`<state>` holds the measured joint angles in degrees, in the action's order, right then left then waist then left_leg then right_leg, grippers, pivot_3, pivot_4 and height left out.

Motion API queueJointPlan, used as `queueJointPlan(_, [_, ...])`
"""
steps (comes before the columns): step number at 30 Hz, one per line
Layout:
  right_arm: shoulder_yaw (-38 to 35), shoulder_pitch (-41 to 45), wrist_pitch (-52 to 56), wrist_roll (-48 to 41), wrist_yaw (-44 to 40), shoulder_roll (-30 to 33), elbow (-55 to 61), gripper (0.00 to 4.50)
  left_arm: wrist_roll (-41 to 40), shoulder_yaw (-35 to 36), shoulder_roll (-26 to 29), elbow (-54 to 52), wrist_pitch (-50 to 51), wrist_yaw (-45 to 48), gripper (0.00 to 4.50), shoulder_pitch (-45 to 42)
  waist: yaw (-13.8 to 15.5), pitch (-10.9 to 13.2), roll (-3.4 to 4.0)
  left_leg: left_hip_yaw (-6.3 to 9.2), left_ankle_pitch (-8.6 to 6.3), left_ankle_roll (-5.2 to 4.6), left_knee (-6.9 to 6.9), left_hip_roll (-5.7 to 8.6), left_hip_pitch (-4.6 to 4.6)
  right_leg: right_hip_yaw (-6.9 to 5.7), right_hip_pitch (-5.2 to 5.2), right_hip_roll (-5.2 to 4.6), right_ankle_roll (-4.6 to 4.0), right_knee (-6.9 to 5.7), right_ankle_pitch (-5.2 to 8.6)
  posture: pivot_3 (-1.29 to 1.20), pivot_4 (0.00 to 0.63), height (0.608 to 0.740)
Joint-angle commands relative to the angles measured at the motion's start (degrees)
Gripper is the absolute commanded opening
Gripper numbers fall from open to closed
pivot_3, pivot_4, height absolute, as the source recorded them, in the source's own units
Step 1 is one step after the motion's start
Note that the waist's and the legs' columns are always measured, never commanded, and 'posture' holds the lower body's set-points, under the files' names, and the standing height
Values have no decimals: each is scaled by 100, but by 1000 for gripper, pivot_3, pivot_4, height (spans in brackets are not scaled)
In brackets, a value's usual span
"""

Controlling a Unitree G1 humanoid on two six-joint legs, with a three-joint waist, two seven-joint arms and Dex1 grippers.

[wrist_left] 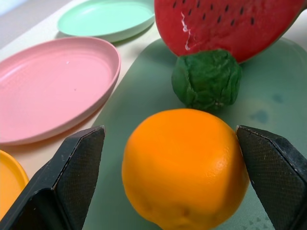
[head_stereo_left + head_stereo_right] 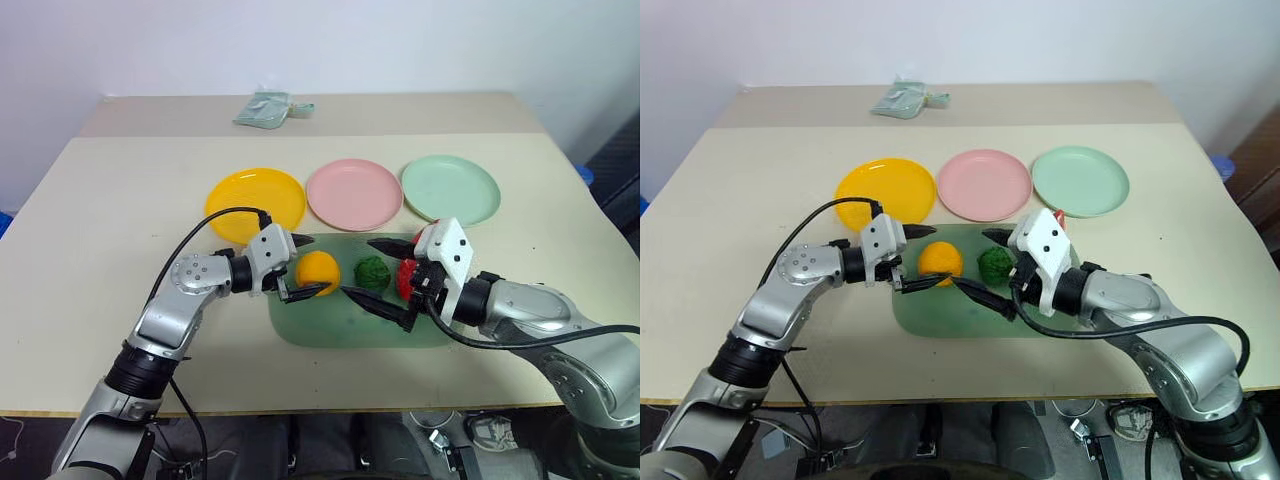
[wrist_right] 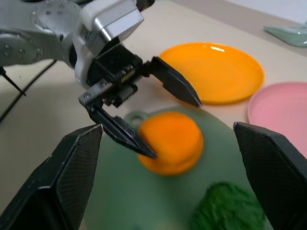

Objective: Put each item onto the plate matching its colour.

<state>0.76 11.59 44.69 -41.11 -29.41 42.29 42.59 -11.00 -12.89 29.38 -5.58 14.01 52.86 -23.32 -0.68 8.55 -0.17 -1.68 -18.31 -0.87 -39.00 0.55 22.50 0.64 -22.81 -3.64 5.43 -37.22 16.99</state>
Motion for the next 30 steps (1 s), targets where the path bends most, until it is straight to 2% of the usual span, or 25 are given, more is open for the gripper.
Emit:
queueJointPlan(1, [-494, -110, -52, 7, -220, 346, 240, 4464, -51, 86, 65, -96, -89, 100, 4500, 22, 7, 0, 0, 0, 0, 0, -1, 0, 0, 0, 0, 0, 0, 0, 0, 0, 150, 740])
queueJointPlan(6, [-896, -377, -156, 18, -501, 689, 193, 4464, -82, 124, 110, -34, -38, 162, 4500, 149, 5, 1, -1, 1, -1, -1, -2, 0, 0, 0, 3, -1, 0, 1, 0, 0, 150, 740])
queueJointPlan(12, [-857, -440, -230, 97, -554, 634, 222, 4464, 55, 43, 18, 176, -97, 97, 4500, 111, 11, 1, -2, 1, -1, -1, -2, 0, 0, 0, 3, 0, 0, 1, 0, 0, 150, 740])
queueJointPlan(17, [-816, -437, -283, 155, -566, 602, 214, 4500, 122, 84, -34, 354, -268, 40, 3199, 168, 10, 1, -2, 1, -1, -1, -4, 0, 0, 0, 4, 0, 0, 1, 0, 0, 150, 740])
queueJointPlan(21, [-875, -439, -327, 200, -601, 595, 187, 4500, -147, 452, -92, 418, -261, -134, 3159, 162, 6, 1, -2, 1, -1, -1, -4, 0, 0, 0, 3, 0, 0, 1, 0, 0, 150, 740])
queueJointPlan(23, [-998, -397, -332, 123, -550, 516, 148, 4500, -375, 912, -255, 552, -155, -539, 3159, 0, 8, 3, -4, 1, -1, -1, -4, 0, 0, 0, 3, 0, 0, 1, 0, 0, 150, 740])
queueJointPlan(25, [-1088, -314, -346, 170, -444, 453, 44, 4500, -111, 1258, -388, 947, -213, -1335, 3159, -297, 24, 5, -8, 2, -1, -1, -5, 0, 0, 0, 3, 0, 1, 0, 0, 0, 150, 740])
queueJointPlan(30, [-995, -134, -370, 303, -391, 398, -60, 4500, 583, 1623, -566, 1985, 59, -3045, 3159, -961, 25, 6, -11, 2, -1, -2, -12, 2, 1, -2, 4, 4, 4, -2, -2, 0, 150, 740])
